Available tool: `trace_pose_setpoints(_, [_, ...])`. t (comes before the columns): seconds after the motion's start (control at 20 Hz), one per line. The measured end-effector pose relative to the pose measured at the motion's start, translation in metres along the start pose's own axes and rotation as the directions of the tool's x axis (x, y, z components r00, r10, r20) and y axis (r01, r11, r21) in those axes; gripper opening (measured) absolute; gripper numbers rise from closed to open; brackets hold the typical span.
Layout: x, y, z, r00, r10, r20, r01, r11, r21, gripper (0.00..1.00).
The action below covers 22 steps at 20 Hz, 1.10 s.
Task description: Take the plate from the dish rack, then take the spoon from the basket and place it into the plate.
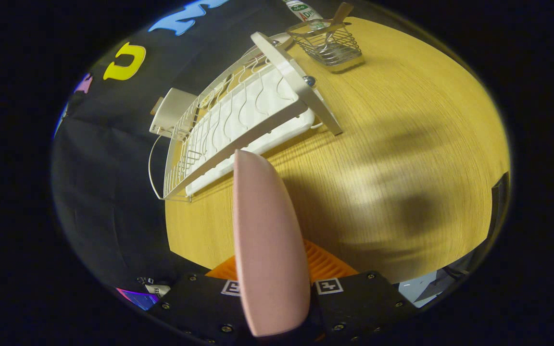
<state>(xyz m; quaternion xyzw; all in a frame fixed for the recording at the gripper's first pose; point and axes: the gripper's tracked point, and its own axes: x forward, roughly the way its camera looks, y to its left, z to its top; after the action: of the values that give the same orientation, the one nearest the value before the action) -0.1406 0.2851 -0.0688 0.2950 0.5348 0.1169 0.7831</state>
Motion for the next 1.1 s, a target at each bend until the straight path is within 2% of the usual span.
trace_pose_setpoints(0.3, [-0.012,-0.014,0.011,0.998,-0.058,0.032,0.058,0.998,-0.021,0.38])
trace_pose_setpoints(0.35, [-0.015,-0.017,0.014,0.997,-0.068,0.040,0.069,0.997,-0.031,0.49])
trace_pose_setpoints(0.95, [-0.038,-0.024,0.040,0.992,-0.073,0.106,0.079,0.995,-0.052,0.48])
trace_pose_setpoints(1.1, [-0.046,-0.032,0.058,0.982,-0.096,0.160,0.106,0.993,-0.051,0.49])
